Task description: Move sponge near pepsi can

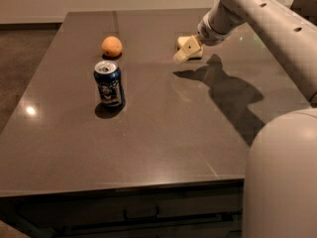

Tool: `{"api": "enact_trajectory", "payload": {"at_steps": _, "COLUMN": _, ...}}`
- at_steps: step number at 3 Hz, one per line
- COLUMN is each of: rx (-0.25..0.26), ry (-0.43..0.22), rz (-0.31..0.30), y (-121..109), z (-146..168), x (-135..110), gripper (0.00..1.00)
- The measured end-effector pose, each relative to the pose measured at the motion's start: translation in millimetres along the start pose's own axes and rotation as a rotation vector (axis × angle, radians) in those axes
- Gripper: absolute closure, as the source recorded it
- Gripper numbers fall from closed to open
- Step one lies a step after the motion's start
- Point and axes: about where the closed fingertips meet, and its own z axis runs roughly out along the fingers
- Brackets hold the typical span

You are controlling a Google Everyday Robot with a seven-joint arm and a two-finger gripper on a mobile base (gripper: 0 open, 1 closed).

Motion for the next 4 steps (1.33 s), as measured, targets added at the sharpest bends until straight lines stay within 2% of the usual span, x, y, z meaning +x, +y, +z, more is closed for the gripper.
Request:
{"api": "enact_trajectory", "payload": {"at_steps": 2, "rx": -0.034, "ry": -0.022, "rz": 0.027, "y": -6, "z": 25, "x": -9, "gripper": 0.00}}
{"api": "enact_trajectory", "payload": {"at_steps": 3, "rx": -0.055, "ry": -0.022, "rz": 0.028, "y": -9, "z": 32, "x": -12, "gripper": 0.15}}
{"api": "enact_trajectory", "payload": {"at_steps": 4, "rx": -0.072, "ry": -0.022, "rz": 0.020, "y": -11, "z": 33, "x": -12, "gripper": 0.38}}
